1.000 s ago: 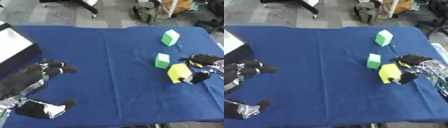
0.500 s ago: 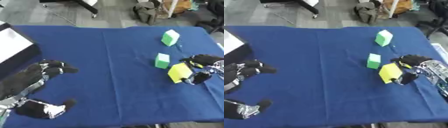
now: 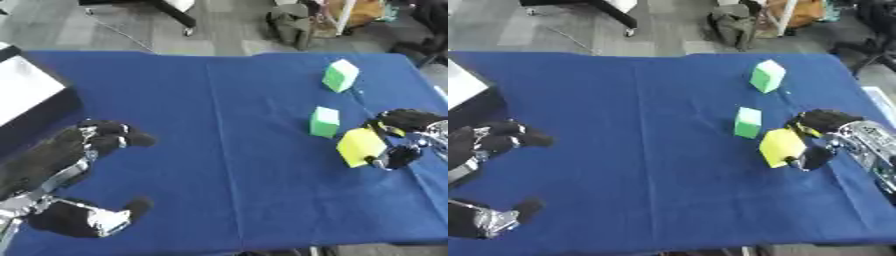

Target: Pick up the objects with one hand, pass them to the other hand, and then place them into the box on the other side of the table.

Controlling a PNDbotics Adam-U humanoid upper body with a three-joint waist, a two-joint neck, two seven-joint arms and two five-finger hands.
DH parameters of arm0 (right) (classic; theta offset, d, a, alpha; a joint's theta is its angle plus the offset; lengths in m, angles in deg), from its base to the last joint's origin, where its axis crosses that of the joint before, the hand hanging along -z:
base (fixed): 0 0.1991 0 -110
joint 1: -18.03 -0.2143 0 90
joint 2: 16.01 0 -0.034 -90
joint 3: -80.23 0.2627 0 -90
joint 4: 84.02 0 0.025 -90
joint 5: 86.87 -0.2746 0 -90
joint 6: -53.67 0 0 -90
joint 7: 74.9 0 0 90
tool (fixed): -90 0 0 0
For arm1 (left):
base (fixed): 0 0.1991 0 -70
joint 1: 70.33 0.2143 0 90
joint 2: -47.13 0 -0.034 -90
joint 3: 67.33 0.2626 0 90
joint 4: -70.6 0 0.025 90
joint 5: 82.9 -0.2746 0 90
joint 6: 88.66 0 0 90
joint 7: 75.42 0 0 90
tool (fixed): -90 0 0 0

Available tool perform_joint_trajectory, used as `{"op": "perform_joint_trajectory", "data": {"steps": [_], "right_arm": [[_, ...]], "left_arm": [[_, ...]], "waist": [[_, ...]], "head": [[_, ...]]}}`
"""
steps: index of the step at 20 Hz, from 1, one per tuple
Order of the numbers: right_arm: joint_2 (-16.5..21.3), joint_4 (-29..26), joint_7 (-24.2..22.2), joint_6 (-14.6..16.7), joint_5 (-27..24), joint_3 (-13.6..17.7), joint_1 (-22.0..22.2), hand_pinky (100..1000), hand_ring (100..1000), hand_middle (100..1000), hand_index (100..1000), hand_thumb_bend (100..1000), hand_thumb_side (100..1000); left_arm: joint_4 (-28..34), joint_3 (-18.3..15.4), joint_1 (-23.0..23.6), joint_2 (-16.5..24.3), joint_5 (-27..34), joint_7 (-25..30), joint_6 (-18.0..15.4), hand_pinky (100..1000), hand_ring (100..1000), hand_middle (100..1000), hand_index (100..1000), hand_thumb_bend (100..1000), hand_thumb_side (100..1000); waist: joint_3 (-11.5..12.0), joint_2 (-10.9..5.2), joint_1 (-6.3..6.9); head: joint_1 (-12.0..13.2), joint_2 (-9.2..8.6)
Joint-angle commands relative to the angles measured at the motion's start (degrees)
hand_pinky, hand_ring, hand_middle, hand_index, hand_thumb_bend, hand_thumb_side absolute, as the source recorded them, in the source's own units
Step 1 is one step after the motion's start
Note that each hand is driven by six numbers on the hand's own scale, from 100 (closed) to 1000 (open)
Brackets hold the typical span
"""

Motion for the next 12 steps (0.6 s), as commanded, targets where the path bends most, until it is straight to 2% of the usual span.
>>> {"op": "perform_joint_trajectory", "data": {"steps": [1,6,8,9,10,12], "right_arm": [[1.5,-0.5,0.6,0.1,0.1,0.8,-0.6,759,689,555,732,241,362],[1.3,-0.7,1.7,0.0,-0.4,1.0,-0.5,750,677,541,652,204,298],[1.2,-1.2,2.7,-0.3,-1.3,1.4,-0.3,741,670,534,626,156,273],[1.1,-1.8,3.2,-0.5,-2.1,1.7,-0.1,736,666,530,606,100,364],[1.2,-2.6,3.8,-0.6,-2.9,2.0,0.1,733,664,527,596,113,248],[1.3,-5.4,5.1,-1.3,-5.4,3.0,1.0,719,655,520,575,100,210]], "left_arm": [[1.0,-0.3,-0.7,1.1,0.4,0.0,-0.1,850,739,704,872,341,740],[1.0,-0.3,-0.6,1.1,0.4,0.0,-0.1,850,739,704,872,338,742],[1.0,-0.4,-0.6,1.1,0.4,0.0,0.0,850,739,704,872,337,743],[1.0,-0.4,-0.5,1.1,0.4,0.0,0.0,850,739,704,872,338,742],[1.0,-0.4,-0.5,1.1,0.4,0.0,0.0,850,739,704,872,337,743],[1.0,-0.6,-0.2,1.1,0.4,-0.1,0.1,851,739,704,872,335,744]], "waist": [[-0.1,-0.41,0.07],[-0.1,-0.40,0.10],[-0.2,-0.43,0.13],[-0.3,-0.46,0.15],[-0.4,-0.50,0.17],[-0.7,-0.62,0.23]], "head": [[-0.2,-0.14],[-0.1,-0.14],[0.0,-0.14],[0.0,-0.14],[0.1,-0.14],[0.4,-0.14]]}}
